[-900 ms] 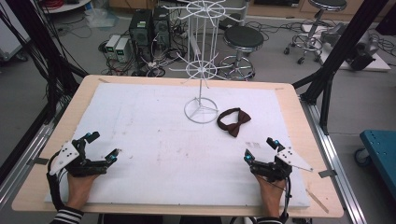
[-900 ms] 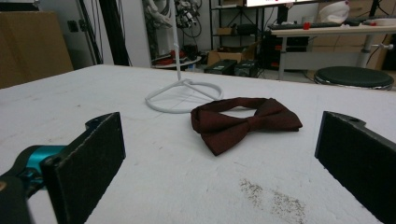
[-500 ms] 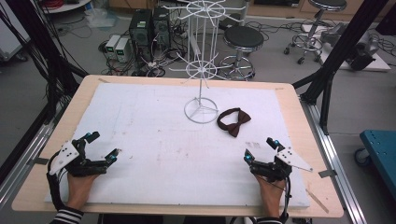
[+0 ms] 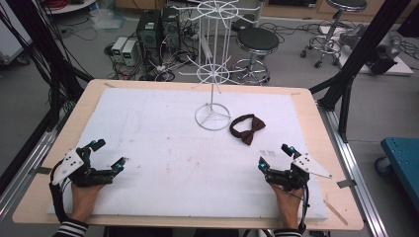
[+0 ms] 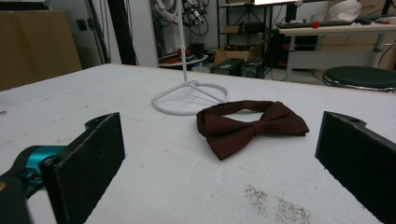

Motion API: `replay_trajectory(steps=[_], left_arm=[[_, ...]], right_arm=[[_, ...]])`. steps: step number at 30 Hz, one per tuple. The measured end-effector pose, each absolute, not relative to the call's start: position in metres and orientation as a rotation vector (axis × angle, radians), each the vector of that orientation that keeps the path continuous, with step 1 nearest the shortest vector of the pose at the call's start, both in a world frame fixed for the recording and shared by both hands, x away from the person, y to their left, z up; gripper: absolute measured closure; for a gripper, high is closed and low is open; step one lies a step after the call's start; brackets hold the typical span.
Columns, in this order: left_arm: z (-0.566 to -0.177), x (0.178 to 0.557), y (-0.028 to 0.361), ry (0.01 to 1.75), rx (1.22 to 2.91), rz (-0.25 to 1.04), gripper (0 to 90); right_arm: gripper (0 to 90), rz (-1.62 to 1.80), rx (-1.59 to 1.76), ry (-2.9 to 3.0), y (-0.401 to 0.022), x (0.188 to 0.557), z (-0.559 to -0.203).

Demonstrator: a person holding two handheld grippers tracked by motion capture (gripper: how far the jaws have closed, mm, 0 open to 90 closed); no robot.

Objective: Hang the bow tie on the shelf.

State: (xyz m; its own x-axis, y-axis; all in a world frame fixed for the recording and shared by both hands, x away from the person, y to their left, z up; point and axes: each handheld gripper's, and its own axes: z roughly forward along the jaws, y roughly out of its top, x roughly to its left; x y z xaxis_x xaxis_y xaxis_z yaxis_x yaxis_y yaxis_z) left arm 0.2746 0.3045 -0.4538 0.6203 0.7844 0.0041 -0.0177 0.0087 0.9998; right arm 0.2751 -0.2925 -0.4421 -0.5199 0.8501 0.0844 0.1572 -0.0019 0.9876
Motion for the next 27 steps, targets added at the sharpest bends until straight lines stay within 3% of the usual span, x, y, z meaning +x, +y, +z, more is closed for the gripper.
replay_trajectory(steps=[27], left_arm=[[-0.454, 0.275, 0.305, 0.693, 1.437, 0.71, 1.7]], right_arm=[[0.7, 1.485, 0.894, 2.063, -0.302, 0.34, -0.366]])
